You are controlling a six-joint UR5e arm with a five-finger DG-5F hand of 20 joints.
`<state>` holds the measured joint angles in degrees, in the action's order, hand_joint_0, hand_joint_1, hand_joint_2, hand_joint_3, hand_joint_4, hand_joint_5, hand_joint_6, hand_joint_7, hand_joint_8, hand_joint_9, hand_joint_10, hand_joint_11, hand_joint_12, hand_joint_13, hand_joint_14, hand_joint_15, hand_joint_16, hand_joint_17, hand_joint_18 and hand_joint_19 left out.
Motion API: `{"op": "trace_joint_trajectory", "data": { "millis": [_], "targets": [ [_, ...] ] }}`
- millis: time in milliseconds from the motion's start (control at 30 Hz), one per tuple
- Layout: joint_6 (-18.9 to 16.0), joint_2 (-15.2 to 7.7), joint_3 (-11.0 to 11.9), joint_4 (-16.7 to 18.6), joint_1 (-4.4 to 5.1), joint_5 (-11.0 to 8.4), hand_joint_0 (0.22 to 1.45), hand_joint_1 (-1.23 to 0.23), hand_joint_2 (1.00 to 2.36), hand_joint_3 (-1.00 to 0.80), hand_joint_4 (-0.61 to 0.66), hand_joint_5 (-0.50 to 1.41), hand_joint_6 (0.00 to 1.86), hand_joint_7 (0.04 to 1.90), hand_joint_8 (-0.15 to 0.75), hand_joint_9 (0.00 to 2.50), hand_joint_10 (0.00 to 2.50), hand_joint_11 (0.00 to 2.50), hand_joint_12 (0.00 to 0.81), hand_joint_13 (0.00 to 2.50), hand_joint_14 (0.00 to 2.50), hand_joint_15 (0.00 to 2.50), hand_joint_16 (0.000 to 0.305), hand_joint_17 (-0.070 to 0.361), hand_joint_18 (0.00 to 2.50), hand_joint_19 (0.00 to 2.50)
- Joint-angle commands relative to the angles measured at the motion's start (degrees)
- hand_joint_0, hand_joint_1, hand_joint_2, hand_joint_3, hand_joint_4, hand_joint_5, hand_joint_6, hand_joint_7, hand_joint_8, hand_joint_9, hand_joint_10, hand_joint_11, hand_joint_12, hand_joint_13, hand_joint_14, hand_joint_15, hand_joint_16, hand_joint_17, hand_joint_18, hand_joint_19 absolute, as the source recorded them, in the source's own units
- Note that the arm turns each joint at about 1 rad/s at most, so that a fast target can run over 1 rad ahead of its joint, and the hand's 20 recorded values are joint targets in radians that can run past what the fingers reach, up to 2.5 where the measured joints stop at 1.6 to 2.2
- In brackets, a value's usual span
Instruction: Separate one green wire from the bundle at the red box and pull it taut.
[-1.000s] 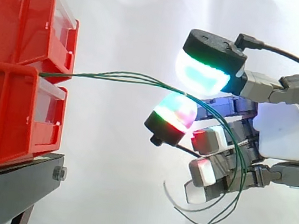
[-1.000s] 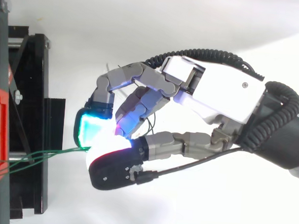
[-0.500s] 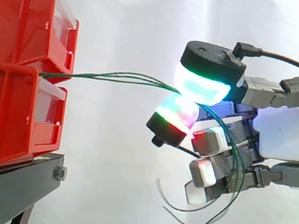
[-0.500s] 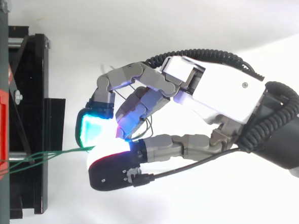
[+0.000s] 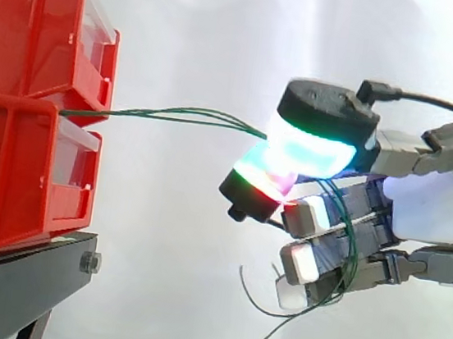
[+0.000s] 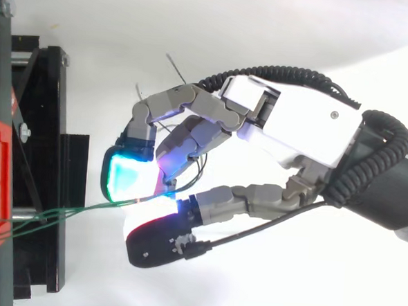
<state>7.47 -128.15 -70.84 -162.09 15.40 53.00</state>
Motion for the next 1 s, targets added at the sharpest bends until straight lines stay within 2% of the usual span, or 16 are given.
{"op": "trace_joint_trajectory", "data": {
  "millis": [0,100,233,367,433,733,967],
  "targets": [
    [0.0,0.0,0.0,-0.1,-0.02,0.0,0.67,-0.87,1.0,-0.5,0.04,-0.17,0.88,1.02,0.239,1.12,0.03,0.98,0.315,0.89,0.03,0.7,0.053,0.12,0.61,0.71],
    [0.0,0.0,0.0,-0.1,-0.11,0.0,0.57,-0.78,1.0,-0.5,0.06,-0.16,0.88,1.01,0.249,1.14,0.03,0.99,0.322,0.92,0.03,0.71,0.054,0.123,0.62,0.72],
    [0.0,0.0,0.0,0.1,-0.11,0.0,0.52,-0.69,1.0,-0.5,0.08,-0.16,0.88,1.02,0.266,1.15,0.03,1.0,0.342,0.94,0.03,0.7,0.058,0.13,0.65,0.72],
    [-0.2,0.0,0.1,0.2,-0.2,0.0,0.5,-0.65,1.0,-0.5,0.09,-0.16,0.87,1.02,0.278,1.15,0.03,1.0,0.353,0.94,0.03,0.7,0.059,0.134,0.66,0.72],
    [-0.4,0.0,0.0,0.2,-0.11,0.0,0.53,-0.63,1.0,-0.5,0.08,-0.16,0.87,1.03,0.269,1.14,0.03,0.99,0.345,0.93,0.03,0.69,0.058,0.13,0.65,0.72],
    [-0.5,0.0,0.0,-0.1,-0.02,0.0,0.61,-0.73,1.02,-0.22,0.05,-0.16,0.87,1.08,0.262,1.11,0.03,0.99,0.333,0.9,0.03,0.69,0.056,0.126,0.62,0.74],
    [-1.1,0.0,0.0,-0.1,-0.02,0.0,0.65,-0.81,1.02,-0.24,0.02,-0.16,0.87,1.06,0.251,1.08,0.03,0.97,0.329,0.87,0.03,0.68,0.055,0.125,0.6,0.72]
  ]
}}
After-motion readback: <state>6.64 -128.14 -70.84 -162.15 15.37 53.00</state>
